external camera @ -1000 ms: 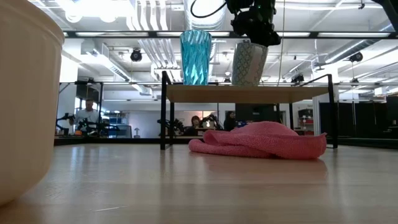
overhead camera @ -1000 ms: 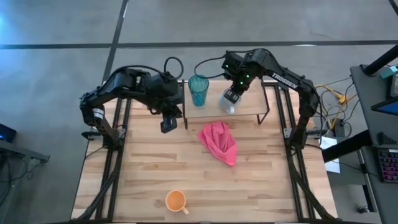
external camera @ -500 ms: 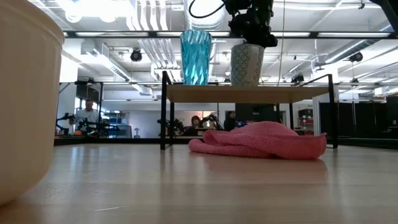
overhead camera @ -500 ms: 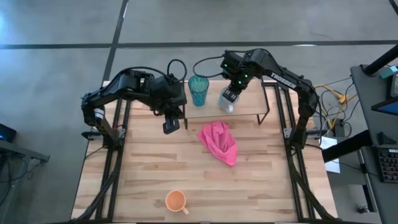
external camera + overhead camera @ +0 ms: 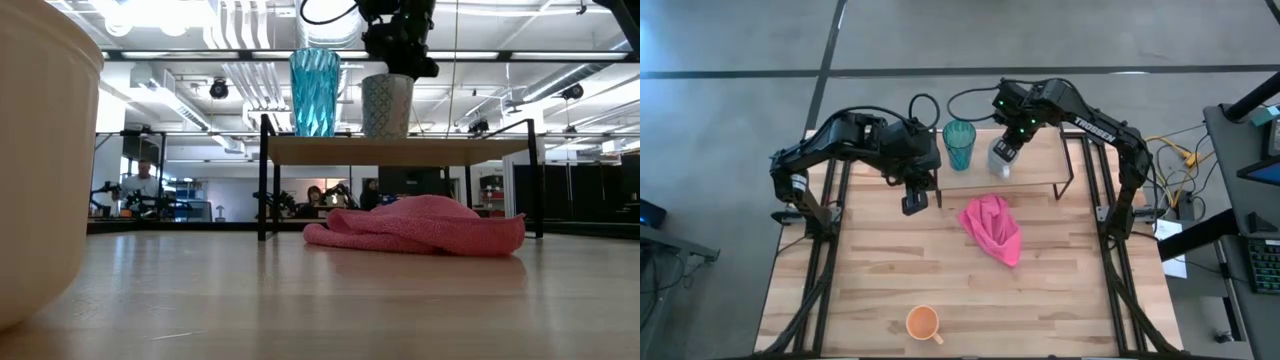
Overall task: Stack small to large cups/mugs on shelf
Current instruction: Put the gray and white patterned cup on the shelf
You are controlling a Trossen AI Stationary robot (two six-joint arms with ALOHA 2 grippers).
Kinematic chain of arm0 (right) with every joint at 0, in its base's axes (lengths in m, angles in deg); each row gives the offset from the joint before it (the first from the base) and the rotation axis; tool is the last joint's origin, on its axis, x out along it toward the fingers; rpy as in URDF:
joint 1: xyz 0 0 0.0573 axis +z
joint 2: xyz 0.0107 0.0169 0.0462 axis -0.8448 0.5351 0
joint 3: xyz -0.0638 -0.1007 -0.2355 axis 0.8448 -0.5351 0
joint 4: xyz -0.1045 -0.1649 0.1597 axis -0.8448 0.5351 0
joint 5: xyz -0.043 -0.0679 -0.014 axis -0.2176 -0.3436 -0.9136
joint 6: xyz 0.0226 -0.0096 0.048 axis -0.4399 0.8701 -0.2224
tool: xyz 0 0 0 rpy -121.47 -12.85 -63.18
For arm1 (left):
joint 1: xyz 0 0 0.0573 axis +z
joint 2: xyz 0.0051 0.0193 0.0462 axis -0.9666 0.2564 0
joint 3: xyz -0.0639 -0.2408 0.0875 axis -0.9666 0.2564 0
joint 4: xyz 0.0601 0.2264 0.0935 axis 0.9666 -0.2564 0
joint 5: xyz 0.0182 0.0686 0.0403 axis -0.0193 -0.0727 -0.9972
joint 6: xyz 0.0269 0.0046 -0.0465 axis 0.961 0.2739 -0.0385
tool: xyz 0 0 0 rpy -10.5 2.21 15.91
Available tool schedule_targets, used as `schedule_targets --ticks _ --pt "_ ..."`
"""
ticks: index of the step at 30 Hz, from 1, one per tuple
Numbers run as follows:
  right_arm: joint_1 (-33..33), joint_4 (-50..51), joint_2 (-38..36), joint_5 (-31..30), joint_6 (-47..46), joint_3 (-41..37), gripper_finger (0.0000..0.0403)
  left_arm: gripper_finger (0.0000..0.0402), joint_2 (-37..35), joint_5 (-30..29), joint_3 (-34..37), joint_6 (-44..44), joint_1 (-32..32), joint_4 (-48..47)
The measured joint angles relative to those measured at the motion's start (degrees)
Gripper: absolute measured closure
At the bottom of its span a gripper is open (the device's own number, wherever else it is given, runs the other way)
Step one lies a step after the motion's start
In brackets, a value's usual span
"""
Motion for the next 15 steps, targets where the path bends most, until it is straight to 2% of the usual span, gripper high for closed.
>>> schedule_targets --ticks 15 --pt "-0.02 -0.62 0.00 0.23 0.35 -0.02 0.0368 0.0358 -0.04 0.00 0.00 0.09 0.02 -0.07"
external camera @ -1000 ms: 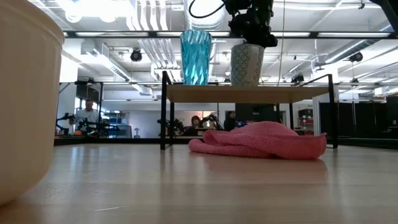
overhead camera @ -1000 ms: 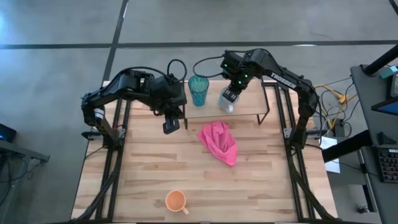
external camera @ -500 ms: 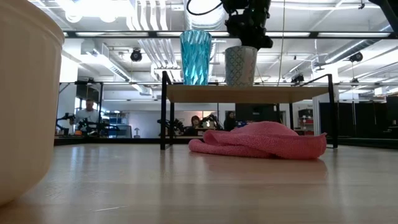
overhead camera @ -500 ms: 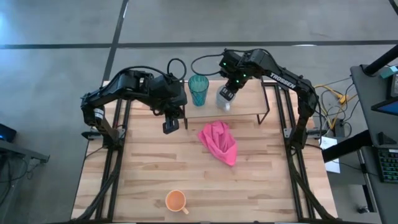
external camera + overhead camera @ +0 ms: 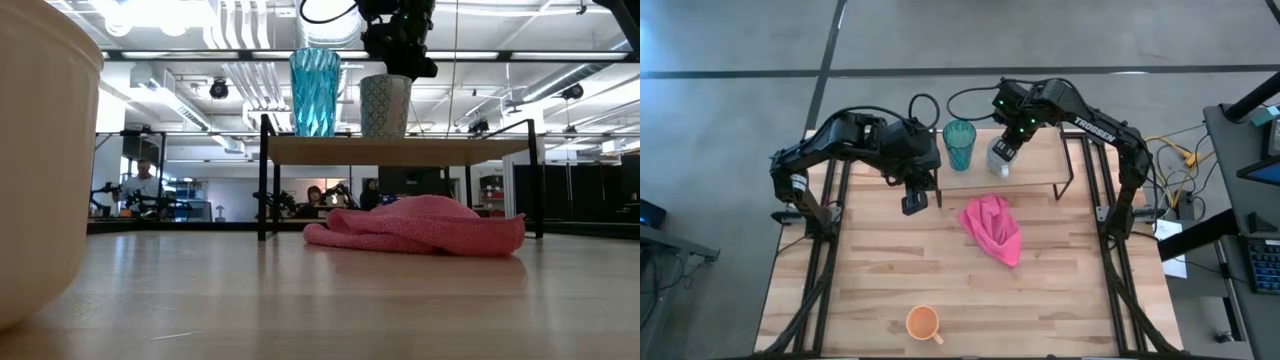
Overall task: Stack small to large cups/mugs on shelf
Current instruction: Put the gray and white patterned cup on the shelf
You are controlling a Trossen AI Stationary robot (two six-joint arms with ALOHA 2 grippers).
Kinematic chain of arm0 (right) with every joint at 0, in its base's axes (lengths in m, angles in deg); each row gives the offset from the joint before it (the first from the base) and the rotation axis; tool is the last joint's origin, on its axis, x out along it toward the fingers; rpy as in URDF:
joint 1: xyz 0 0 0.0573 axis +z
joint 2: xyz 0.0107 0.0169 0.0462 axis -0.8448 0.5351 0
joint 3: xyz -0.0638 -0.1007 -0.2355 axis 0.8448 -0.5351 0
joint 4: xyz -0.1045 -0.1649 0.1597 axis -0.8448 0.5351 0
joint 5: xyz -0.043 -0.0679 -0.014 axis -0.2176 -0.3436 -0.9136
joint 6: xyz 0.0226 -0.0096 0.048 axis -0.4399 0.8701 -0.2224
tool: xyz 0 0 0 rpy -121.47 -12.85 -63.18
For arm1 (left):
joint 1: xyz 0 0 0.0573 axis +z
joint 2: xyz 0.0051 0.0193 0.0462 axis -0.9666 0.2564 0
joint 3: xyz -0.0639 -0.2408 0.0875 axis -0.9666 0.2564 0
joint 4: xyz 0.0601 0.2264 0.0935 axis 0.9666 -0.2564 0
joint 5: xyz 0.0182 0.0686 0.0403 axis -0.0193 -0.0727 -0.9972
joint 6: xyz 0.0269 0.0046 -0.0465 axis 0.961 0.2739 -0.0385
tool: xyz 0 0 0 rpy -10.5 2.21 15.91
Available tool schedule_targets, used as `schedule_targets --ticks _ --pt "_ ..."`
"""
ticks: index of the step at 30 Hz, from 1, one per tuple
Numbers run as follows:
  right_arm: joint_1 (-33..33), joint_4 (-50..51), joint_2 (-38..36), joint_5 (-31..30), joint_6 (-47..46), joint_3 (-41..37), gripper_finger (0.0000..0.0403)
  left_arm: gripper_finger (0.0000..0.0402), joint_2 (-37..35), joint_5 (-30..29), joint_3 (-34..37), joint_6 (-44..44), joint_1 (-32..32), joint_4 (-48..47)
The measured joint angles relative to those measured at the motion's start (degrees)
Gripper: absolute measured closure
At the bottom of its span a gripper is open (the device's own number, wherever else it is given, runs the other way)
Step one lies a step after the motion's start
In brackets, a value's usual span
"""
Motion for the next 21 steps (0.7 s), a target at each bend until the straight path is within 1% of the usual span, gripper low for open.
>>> schedule_targets --ticks 12,19,21 --pt "0.00 -0.62 0.00 -0.08 1.73 -0.07 0.0325 0.0358 -0.02 0.00 0.02 -0.02 0.00 -0.02" --pt "-0.11 -2.24 0.00 -0.42 2.40 -0.07 0.0322 0.0358 -0.02 0.01 0.02 0.00 0.00 -0.02" --pt "-0.20 -2.71 0.00 -1.90 2.96 -0.09 0.0323 0.0358 -0.02 0.02 0.02 0.00 0.00 -0.02"
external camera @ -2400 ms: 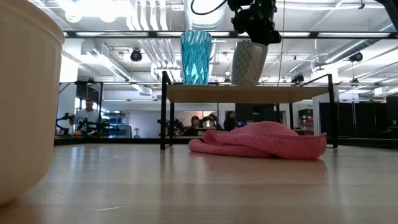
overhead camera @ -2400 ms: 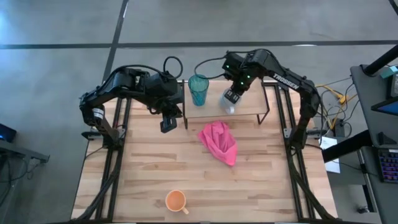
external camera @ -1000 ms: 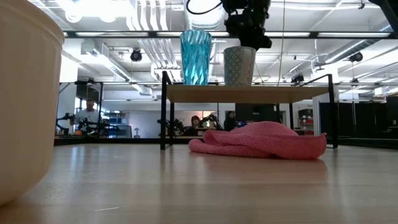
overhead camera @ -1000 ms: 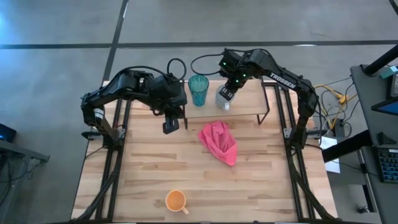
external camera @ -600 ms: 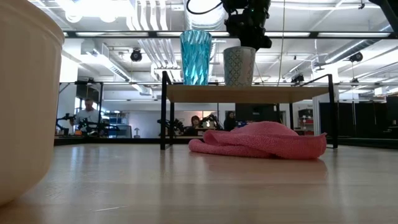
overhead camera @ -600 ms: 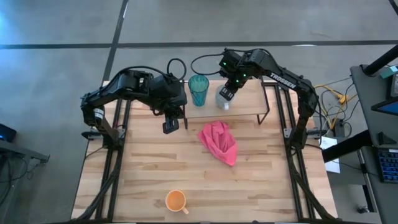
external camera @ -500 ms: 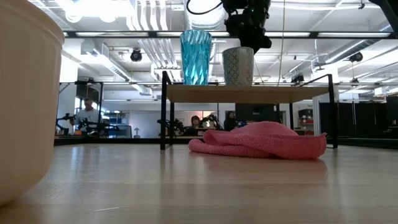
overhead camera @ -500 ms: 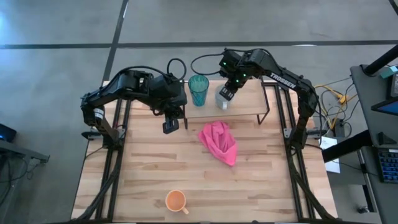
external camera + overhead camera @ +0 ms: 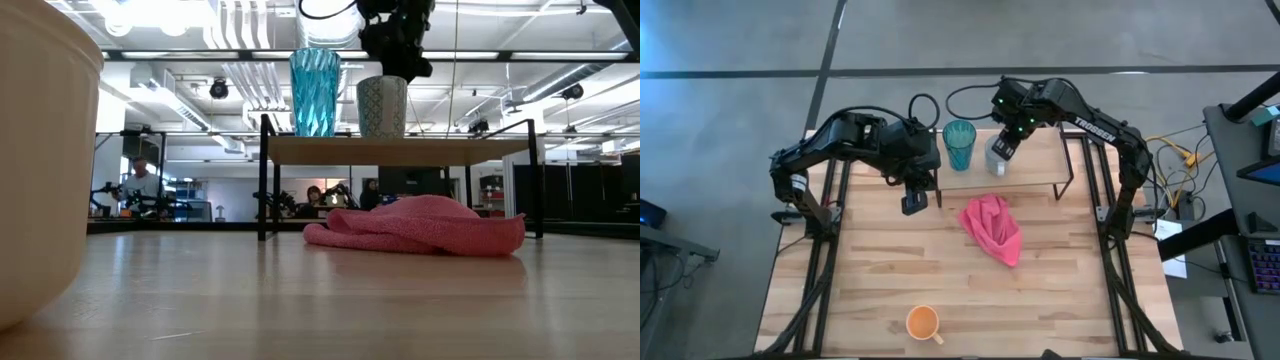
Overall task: Stack small to large cups/mugs on shelf
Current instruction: Put the gray and white patterned cup on the shelf, then put the yellow cup on the shelf
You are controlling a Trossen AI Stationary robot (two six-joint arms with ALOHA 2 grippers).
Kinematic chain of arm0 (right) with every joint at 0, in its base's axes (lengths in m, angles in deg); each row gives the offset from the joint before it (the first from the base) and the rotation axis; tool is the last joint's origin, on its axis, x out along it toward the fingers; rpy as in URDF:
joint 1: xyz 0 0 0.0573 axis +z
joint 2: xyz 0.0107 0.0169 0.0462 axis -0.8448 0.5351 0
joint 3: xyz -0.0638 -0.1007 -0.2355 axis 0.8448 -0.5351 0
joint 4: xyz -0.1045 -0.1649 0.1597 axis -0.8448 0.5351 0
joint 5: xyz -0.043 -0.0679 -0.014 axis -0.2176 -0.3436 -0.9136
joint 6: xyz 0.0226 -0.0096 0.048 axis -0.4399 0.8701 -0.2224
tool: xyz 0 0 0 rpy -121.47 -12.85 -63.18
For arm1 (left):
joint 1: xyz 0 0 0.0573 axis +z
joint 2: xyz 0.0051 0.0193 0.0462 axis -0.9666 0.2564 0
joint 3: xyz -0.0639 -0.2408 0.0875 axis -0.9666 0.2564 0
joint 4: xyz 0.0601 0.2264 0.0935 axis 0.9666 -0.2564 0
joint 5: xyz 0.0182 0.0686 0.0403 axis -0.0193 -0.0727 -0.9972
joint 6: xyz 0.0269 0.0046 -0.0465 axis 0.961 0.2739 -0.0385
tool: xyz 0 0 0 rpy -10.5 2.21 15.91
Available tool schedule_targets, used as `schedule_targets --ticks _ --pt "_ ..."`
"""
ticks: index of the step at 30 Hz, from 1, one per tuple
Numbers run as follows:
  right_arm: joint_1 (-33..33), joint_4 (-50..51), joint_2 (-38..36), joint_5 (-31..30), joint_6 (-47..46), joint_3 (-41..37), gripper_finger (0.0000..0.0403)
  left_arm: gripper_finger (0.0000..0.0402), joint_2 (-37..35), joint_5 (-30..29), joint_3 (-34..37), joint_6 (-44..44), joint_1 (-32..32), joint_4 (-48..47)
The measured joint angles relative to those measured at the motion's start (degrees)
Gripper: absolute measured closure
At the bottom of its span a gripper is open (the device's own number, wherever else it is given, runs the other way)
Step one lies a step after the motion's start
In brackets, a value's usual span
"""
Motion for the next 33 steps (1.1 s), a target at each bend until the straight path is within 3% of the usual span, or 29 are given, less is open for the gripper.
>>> schedule_targets --ticks 10,20,26,33 --pt "-0.13 -0.06 -0.61 -1.24 0.11 0.28 0.0329 0.0358 0.00 -0.02 0.02 0.00 0.00 -0.04" --pt "0.13 3.80 -0.70 -0.60 -2.98 6.48 0.0323 0.0358 0.00 -0.02 0.02 -0.02 0.00 -0.04" --pt "0.95 11.06 -0.81 6.93 -4.88 12.63 0.0332 0.0358 -0.02 1.15 0.02 -0.02 0.00 -0.15" --pt "4.80 10.79 -1.68 15.08 -6.43 14.25 0.0333 0.0358 -0.02 4.34 0.02 -0.07 -0.92 -1.54"
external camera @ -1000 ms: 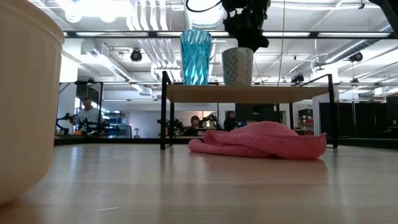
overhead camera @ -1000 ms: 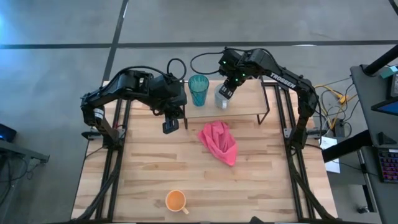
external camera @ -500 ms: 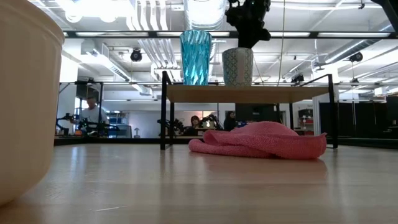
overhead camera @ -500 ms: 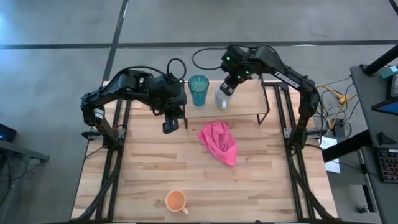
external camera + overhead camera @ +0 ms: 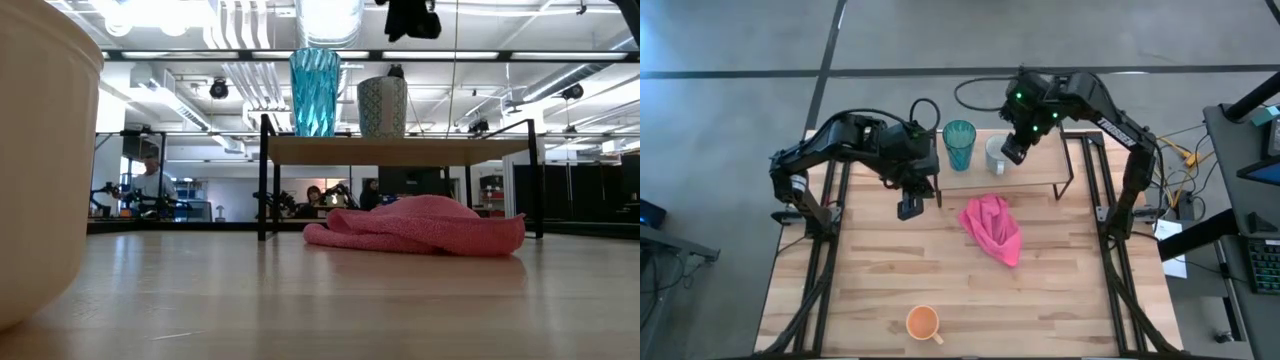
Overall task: Stack small to large cups/mugs on shelf
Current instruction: Put the yellow cup on the shelf
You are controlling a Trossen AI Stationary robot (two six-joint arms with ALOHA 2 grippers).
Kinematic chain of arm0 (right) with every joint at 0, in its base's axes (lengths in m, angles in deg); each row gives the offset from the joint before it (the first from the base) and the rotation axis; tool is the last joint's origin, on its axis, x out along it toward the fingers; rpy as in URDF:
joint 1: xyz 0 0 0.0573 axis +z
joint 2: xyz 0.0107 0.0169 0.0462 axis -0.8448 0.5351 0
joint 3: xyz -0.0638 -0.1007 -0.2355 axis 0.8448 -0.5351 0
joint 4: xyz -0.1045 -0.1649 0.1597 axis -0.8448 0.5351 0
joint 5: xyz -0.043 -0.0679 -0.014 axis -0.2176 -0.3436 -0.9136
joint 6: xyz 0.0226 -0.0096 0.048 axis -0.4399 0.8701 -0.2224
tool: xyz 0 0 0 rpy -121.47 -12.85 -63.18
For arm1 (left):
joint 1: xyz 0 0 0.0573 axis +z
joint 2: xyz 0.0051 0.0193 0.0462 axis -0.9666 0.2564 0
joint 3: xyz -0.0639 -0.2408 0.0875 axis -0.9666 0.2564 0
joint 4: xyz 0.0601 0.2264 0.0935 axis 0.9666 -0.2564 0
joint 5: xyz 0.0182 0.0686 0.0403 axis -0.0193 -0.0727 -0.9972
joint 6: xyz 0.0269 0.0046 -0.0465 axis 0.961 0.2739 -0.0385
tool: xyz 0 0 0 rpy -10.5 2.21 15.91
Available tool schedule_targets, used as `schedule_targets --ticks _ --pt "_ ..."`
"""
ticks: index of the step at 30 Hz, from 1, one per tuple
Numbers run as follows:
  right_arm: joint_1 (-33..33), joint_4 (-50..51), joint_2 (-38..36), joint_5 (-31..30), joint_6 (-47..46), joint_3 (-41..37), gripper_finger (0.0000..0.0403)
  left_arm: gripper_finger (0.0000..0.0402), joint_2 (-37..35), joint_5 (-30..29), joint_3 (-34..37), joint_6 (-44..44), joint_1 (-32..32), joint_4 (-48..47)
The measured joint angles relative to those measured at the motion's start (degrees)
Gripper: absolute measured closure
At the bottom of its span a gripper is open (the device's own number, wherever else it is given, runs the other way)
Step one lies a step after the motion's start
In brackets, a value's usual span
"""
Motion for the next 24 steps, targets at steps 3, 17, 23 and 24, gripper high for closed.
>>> schedule_targets --ticks 3,17,23,24 --pt "3.02 -0.03 0.00 0.16 0.27 -0.04 0.0334 0.0358 -0.01 0.09 0.22 -0.07 -0.90 -1.09" --pt "20.45 -1.17 0.13 0.11 -4.45 -0.40 0.0333 0.0358 -0.11 1.34 1.10 -0.10 -4.67 -1.09" --pt "27.98 -6.14 0.13 0.10 -4.49 -2.02 0.0334 0.0358 -0.11 1.41 4.78 -7.50 -6.34 -1.05" --pt "29.04 -6.29 0.13 0.10 -4.59 -2.39 0.0334 0.0358 -0.11 1.41 6.09 -9.46 -7.26 -1.07"
